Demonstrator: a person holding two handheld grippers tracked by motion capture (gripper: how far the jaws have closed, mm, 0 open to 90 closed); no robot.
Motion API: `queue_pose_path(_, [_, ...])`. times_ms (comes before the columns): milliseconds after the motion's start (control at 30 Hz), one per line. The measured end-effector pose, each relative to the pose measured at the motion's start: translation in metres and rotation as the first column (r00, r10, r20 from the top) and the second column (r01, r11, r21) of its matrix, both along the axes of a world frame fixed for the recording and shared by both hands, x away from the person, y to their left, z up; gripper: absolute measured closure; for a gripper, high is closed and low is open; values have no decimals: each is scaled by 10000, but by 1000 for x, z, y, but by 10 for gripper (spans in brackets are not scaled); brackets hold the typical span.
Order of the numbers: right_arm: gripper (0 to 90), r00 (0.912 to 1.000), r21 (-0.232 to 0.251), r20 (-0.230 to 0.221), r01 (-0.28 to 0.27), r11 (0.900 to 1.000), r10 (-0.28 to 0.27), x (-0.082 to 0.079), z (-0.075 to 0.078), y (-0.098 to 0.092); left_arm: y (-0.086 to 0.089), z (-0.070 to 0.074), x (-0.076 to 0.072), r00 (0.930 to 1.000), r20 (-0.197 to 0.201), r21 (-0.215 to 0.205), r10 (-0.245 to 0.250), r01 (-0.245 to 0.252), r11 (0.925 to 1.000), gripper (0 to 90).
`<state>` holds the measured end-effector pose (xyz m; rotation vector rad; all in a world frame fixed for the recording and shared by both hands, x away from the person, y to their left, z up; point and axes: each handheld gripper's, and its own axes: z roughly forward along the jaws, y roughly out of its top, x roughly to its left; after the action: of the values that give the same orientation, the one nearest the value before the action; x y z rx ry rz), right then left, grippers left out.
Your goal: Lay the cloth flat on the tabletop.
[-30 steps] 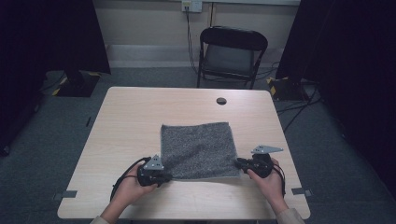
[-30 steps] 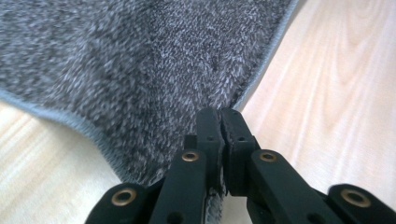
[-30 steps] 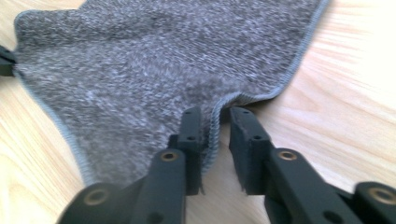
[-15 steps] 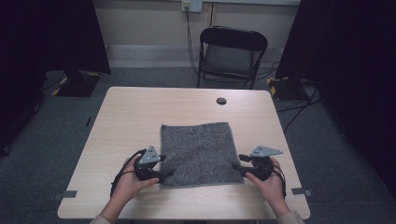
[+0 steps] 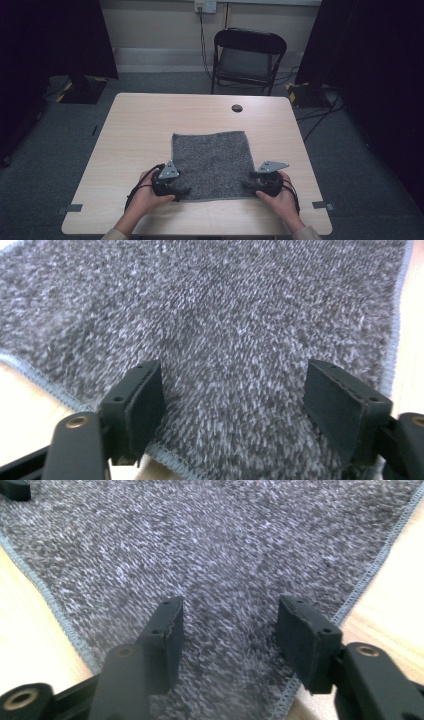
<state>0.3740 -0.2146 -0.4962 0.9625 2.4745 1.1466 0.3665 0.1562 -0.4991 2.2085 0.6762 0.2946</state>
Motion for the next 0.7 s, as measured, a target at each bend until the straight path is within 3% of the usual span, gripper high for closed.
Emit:
queue_pose_path(233, [374, 9998, -222, 108, -178, 9996, 180, -9, -1, 2, 3, 0, -4, 9991, -144, 29, -388, 388, 9992, 176])
queue_pose_path(700, [274, 9993, -198, 174, -334, 9992, 338, -40, -2, 5, 11, 0, -15, 9965, -165, 104, -823, 825, 9965, 168])
